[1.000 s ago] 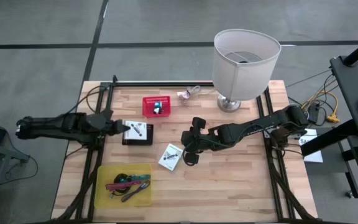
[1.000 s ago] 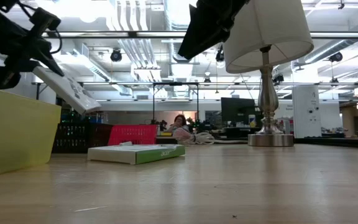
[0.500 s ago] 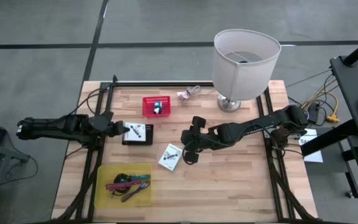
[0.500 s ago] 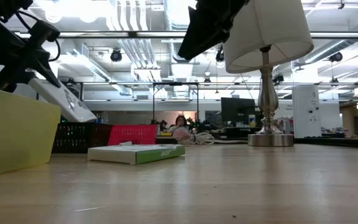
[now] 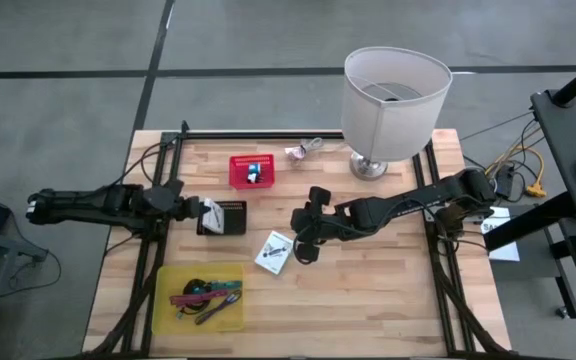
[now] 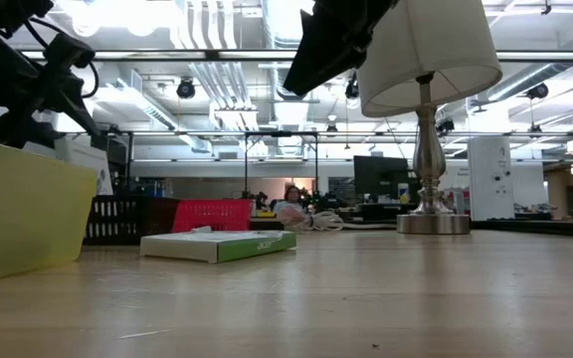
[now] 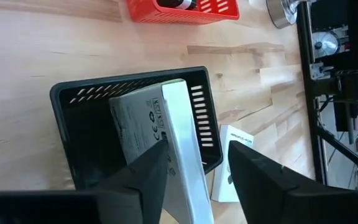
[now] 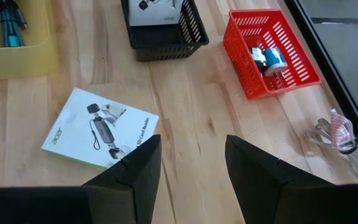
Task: Pick and place items into bin
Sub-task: Put the top card reader box into the black bin, then put the card reader box into the black bin
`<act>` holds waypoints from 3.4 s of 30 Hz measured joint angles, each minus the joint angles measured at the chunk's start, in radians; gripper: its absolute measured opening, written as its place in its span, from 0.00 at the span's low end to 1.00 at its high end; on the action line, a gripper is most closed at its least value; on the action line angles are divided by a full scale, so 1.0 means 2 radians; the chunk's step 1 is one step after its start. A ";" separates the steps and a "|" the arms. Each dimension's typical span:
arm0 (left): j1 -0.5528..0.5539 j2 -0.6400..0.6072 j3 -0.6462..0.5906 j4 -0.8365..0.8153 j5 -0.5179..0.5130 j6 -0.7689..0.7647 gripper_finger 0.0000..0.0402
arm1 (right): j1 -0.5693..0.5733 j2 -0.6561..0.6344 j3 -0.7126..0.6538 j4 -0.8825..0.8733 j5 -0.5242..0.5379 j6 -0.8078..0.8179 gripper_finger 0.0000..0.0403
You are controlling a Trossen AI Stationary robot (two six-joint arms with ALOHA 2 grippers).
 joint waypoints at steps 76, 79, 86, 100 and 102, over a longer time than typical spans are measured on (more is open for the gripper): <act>0.000 -0.168 0.023 0.214 -0.004 0.251 0.44 | -0.105 0.335 0.322 -0.116 -0.354 -0.496 0.39; 0.000 -0.168 0.023 0.213 -0.004 0.251 0.44 | -0.106 0.335 0.312 -0.101 -0.354 -0.497 0.39; 0.000 -0.168 0.023 0.213 -0.004 0.251 0.44 | -0.107 0.335 0.299 -0.098 -0.356 -0.509 0.38; 0.000 -0.167 0.022 0.214 -0.004 0.251 0.44 | -0.107 0.332 0.256 -0.084 -0.389 -0.507 0.29; 0.000 -0.169 0.022 0.213 -0.004 0.251 0.44 | -0.107 0.331 0.250 -0.087 -0.402 -0.503 0.26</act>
